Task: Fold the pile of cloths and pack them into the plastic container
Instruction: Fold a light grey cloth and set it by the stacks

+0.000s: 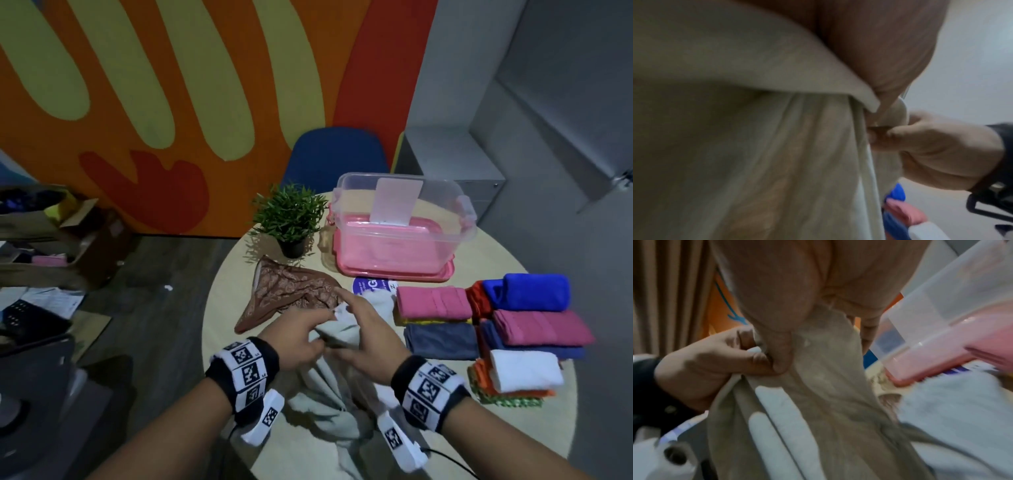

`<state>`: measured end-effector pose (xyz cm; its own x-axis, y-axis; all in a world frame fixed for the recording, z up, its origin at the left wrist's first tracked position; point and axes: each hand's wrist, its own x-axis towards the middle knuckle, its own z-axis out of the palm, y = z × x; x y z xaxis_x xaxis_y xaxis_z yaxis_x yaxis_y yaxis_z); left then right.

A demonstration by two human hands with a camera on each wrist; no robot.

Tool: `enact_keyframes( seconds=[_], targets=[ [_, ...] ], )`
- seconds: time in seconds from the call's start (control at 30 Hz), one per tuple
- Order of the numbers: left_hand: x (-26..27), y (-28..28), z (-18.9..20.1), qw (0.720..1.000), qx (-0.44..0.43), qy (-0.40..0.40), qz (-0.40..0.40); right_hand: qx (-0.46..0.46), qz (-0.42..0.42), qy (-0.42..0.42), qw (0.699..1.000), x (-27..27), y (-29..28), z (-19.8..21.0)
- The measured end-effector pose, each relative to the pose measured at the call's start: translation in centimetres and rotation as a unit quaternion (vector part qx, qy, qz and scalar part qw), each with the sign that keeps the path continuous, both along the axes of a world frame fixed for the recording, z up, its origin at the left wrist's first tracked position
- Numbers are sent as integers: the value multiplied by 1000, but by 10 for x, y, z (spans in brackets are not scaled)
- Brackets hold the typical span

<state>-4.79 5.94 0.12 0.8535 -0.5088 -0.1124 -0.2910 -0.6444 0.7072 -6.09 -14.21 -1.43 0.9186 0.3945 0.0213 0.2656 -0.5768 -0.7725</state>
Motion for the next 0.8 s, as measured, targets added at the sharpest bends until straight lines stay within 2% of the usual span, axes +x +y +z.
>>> enact_keyframes(
  seconds=[0.13,0.3,0.37,0.5,0.6,0.73,0.8],
  targets=[
    [20,12,61,991,62,-120,10,17,-18,-95,995,27,2,63],
    [42,52,128,963,172,-187,91,67,-75,-179,979,45,-26,136],
    [47,65,149,953,178,-215,114,83,-113,-216,966,51,-41,163],
    [61,78,186,938,129,-265,180,93,-175,-258,946,68,-64,201],
    [63,80,206,933,62,-292,202,115,-153,-249,949,65,-72,212],
    [53,63,209,941,-25,-252,225,-28,-91,-220,971,65,-82,193],
    [51,52,206,933,-66,-249,251,-32,-99,-207,973,67,-85,183]
  ],
)
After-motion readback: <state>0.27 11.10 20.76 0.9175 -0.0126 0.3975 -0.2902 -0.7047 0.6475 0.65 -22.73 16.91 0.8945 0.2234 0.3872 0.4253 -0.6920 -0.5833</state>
